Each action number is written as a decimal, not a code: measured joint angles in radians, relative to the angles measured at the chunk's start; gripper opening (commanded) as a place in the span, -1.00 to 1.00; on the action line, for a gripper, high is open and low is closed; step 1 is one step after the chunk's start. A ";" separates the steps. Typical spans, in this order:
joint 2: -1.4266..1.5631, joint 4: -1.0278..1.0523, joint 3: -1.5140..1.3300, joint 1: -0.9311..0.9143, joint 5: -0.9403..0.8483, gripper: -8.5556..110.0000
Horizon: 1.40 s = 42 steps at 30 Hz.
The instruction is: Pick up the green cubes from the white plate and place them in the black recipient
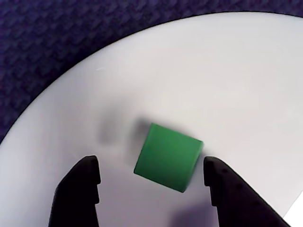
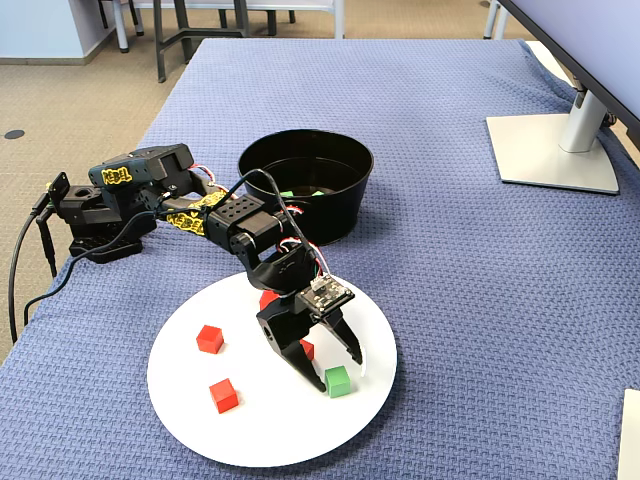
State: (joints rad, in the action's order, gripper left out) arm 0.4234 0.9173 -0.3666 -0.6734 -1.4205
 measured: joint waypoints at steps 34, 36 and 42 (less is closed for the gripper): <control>-0.023 -0.037 -0.006 0.003 -0.009 -0.79; -0.023 -0.037 -0.006 0.003 -0.009 -0.82; -0.023 -0.037 -0.006 0.003 -0.009 -0.86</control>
State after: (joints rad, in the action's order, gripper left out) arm 0.4004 0.8805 -0.3728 -0.6703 -1.4297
